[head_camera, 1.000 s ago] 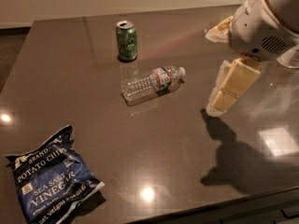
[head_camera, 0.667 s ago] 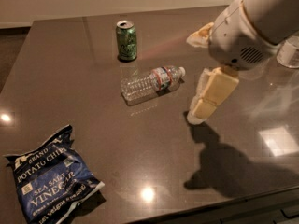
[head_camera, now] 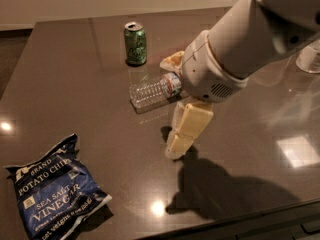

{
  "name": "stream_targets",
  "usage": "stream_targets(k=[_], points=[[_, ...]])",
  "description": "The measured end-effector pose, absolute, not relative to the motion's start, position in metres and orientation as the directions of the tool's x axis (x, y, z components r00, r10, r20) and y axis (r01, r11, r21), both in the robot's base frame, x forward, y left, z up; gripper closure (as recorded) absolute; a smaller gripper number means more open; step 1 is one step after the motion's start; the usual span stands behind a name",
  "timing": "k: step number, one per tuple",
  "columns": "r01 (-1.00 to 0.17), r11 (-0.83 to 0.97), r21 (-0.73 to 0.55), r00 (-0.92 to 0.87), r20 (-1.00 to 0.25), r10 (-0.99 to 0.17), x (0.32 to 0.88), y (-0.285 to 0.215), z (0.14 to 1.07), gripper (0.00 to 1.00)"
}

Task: Pick blue chip bag

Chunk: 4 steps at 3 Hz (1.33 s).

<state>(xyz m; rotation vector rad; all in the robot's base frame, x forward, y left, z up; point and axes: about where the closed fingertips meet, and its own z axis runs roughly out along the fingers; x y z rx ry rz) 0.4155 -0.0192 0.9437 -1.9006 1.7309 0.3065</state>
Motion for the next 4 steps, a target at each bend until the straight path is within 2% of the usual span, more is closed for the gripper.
stream_targets(k=[4], points=[[-0.967,-0.209,-0.145,0.255,-0.533,-0.807,0.358,0.062,0.882,0.0]])
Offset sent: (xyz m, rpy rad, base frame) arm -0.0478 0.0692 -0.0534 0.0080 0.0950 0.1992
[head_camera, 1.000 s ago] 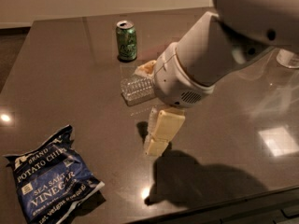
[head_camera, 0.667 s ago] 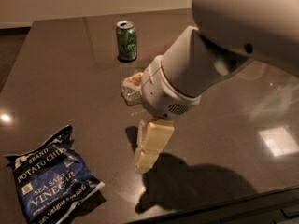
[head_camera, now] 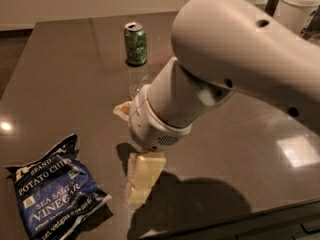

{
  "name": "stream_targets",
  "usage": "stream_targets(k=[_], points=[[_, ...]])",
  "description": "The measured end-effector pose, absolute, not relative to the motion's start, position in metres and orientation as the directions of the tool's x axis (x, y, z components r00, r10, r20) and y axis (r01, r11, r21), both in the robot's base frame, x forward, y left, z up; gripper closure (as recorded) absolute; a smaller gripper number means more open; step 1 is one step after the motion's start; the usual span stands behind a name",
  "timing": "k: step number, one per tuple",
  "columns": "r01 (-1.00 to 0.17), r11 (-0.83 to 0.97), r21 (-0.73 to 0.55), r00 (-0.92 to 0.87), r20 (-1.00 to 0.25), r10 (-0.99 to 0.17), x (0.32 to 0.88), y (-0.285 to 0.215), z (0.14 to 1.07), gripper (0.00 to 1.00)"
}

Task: Pick blue chip bag

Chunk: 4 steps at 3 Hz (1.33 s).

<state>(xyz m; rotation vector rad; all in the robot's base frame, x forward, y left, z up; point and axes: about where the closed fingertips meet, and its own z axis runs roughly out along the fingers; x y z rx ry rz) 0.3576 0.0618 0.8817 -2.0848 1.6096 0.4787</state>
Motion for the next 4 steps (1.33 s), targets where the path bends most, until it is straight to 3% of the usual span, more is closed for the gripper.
stream_targets(k=[4], points=[[-0.986,-0.16,-0.04,0.153,-0.578,-0.801,0.33,0.111,0.847,0.0]])
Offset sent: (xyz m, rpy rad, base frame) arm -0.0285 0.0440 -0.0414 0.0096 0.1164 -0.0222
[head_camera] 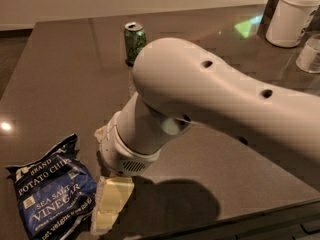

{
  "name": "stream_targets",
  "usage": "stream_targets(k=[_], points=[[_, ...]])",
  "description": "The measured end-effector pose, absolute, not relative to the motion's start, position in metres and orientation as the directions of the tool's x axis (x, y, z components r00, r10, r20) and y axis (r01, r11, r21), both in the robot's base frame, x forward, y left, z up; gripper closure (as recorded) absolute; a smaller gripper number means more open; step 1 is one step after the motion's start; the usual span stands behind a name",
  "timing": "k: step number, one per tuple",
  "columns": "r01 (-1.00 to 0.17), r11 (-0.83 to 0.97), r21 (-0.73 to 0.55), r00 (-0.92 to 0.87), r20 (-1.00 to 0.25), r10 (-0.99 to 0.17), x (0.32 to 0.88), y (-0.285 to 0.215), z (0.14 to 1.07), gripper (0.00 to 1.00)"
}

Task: Pick blue chip bag

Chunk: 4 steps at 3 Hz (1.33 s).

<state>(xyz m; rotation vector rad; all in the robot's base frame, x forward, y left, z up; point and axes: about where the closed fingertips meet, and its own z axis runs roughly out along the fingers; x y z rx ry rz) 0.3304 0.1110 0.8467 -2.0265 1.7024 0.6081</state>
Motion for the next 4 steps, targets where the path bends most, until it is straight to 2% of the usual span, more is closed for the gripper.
stream_targets(k=[3,4], points=[[-0.991,-0.121,-0.05,0.126,-0.636,-0.762,0.321,0.13,0.845,0.0],[-0.985,-0.147,-0.085,0.168,-0.643,-0.748,0.321,0.133,0.844,0.17]])
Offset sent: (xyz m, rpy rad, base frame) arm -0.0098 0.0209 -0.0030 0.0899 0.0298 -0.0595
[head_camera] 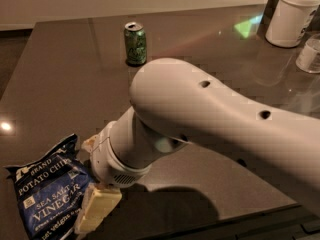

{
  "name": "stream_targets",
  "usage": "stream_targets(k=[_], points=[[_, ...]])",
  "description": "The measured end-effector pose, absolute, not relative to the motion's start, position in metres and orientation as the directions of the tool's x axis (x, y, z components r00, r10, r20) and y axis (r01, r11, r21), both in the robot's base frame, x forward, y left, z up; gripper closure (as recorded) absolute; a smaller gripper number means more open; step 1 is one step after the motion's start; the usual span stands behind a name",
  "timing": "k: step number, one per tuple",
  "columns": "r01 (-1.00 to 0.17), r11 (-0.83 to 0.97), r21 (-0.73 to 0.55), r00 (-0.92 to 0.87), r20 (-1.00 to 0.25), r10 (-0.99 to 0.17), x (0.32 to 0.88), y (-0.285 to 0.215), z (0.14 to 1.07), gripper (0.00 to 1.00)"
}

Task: Pick blue chip bag

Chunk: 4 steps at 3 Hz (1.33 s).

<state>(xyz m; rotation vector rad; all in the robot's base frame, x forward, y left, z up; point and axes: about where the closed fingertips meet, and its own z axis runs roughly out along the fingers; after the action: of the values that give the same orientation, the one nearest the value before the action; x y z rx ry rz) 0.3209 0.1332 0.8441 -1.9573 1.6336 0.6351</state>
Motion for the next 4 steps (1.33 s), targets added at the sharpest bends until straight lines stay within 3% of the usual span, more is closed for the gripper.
stream_targets(k=[3,4], points=[[-0.962,-0.221,-0.163,0.274,-0.613,-0.741,0.329,0.127,0.854,0.87],[-0.96,-0.219,-0.176,0.281,-0.618,-0.735,0.338,0.12,0.869,1.0]])
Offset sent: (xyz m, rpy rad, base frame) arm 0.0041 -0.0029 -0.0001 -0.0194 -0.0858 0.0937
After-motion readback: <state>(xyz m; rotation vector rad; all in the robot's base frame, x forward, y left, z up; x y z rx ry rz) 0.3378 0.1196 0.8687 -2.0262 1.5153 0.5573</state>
